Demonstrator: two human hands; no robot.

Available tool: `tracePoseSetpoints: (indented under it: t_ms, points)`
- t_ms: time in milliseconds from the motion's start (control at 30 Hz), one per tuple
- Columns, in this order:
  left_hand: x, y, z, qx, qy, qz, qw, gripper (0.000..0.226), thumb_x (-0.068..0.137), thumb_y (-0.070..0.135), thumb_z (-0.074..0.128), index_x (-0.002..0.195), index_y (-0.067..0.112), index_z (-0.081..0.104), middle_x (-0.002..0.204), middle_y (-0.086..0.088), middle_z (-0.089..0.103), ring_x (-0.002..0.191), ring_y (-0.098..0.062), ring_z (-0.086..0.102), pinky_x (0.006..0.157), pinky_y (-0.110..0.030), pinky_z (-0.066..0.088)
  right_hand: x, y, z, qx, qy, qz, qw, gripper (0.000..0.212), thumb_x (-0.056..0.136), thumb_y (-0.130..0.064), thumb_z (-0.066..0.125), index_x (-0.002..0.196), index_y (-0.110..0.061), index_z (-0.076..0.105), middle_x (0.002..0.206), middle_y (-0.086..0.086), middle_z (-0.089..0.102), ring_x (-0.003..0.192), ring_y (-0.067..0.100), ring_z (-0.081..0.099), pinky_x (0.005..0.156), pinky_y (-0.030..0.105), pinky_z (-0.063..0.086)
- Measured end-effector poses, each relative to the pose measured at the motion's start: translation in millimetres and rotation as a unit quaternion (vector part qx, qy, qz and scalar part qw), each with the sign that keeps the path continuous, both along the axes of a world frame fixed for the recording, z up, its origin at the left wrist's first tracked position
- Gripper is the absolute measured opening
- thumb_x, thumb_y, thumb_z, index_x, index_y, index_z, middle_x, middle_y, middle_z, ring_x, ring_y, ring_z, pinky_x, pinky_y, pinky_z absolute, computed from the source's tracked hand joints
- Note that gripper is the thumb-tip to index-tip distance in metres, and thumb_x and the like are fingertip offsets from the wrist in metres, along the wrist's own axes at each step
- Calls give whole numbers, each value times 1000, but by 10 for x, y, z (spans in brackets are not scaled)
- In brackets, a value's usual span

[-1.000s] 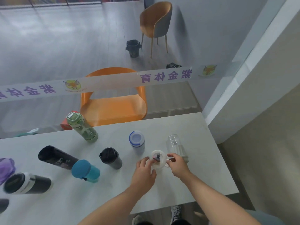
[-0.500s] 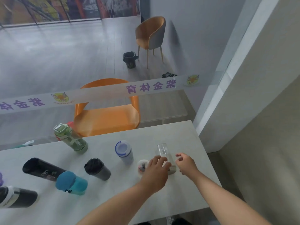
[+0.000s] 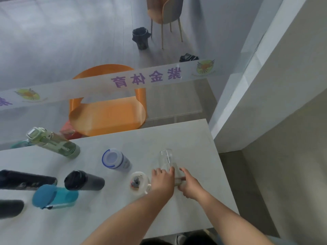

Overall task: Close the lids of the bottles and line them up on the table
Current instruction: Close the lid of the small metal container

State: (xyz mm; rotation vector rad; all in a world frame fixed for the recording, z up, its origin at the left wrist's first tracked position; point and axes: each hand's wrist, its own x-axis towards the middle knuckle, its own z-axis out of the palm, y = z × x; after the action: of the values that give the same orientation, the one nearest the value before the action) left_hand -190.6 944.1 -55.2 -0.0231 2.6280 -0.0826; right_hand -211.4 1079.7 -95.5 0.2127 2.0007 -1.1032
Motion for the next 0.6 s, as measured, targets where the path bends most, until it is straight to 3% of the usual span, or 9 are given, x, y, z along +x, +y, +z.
tracePoseSetpoints:
  t_ms: [167, 367, 467, 600]
  points:
    - [-45, -37, -98, 27, 21, 17, 999, 43, 84, 20, 60, 120, 20, 36, 101, -9, 62, 99, -34, 55, 87, -41, 33, -70, -13, -33, -23, 19, -38, 999, 57, 86, -13, 60, 135, -38, 47, 97, -6, 66, 63, 16, 60, 48, 24, 47]
    - [-229, -57, 98, 181, 23, 104, 978, 44, 91, 44, 51, 128, 26, 38, 114, -9, 58, 107, -32, 51, 90, -40, 38, -400, 306, 379, -49, 8, 0, 999, 57, 86, -8, 65, 137, -27, 50, 97, 5, 65, 57, 14, 51, 49, 25, 43]
    - [-299, -58, 260, 230, 42, 121, 965, 47, 94, 45, 48, 136, 24, 40, 117, -12, 57, 110, -33, 52, 89, -38, 41, -561, 413, 596, -43, -6, 33, 999, 54, 87, -15, 67, 138, -24, 51, 93, 6, 61, 55, 14, 50, 53, 25, 43]
    - [-369, -89, 418, 247, 80, 134, 956, 40, 97, 45, 43, 129, 22, 47, 110, -14, 64, 104, -34, 58, 84, -39, 46, -723, 395, 818, -32, 6, 56, 998, 47, 87, -27, 70, 132, -22, 60, 78, 6, 51, 53, 15, 46, 52, 26, 43]
